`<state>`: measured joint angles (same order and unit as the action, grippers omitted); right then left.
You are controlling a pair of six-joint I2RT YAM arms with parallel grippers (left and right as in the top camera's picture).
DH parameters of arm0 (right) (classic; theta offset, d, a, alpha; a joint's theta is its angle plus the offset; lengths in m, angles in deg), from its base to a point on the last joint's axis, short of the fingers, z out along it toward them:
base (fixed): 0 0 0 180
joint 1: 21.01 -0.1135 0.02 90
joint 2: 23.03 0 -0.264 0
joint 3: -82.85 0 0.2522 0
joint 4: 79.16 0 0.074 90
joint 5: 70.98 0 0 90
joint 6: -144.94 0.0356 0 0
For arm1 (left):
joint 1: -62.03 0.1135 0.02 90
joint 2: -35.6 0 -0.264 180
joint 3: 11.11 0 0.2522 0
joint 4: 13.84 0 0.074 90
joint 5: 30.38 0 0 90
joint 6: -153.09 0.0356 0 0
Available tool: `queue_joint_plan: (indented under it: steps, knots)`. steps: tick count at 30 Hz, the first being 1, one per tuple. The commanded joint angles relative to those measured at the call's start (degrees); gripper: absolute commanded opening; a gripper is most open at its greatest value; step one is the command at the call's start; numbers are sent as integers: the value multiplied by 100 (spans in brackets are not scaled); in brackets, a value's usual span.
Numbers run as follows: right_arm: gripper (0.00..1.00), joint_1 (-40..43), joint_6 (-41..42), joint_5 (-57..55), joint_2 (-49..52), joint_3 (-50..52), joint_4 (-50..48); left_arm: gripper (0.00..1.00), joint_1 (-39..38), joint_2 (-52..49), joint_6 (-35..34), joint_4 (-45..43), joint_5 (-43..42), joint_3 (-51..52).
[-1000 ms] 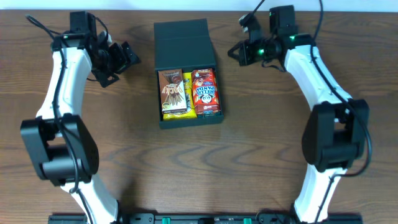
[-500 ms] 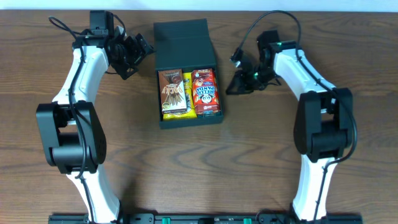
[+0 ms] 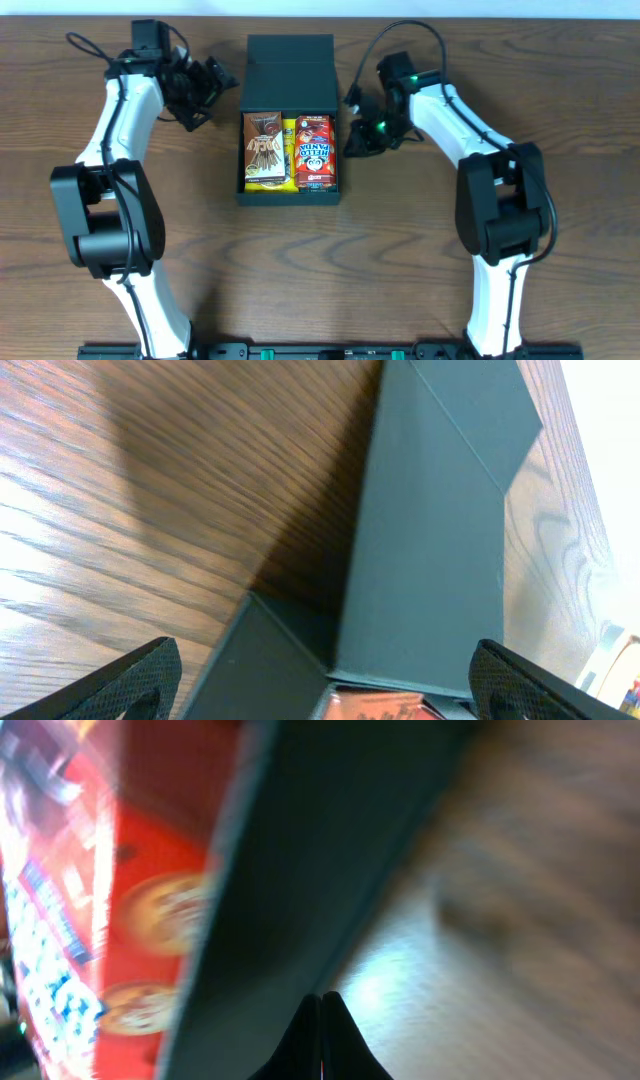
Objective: Pack container
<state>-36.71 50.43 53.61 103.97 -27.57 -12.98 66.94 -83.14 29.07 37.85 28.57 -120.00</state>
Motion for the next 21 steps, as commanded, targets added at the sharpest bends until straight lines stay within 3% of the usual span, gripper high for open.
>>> queue_joint_plan:
  steps: [1,4,6,7,8,9,10,21]
  knots:
    - [1,170,472,-28,-61,-35,-299,93,120,-92,144,28,146,-4]
    - [2,251,625,229,-61,-35,-907,89,122,-151,118,-120,140,-4]
    - [1,313,793,505,-35,-35,-1397,77,105,-234,-7,-234,98,-4]
    - [2,343,938,564,-26,-35,-1613,68,94,-282,-92,-313,81,-4]
    - [2,382,1095,597,13,-35,-1845,49,83,-350,-216,-400,46,-4]
    - [2,426,1246,619,35,-35,-2009,23,79,-385,-319,-485,-31,-4]
    - [2,492,1423,669,94,-35,-2205,7,74,-448,-470,-605,-79,-4]
    - [1,826,2581,1939,1005,-35,-3517,6,66,-721,-1259,-918,-9,-4]
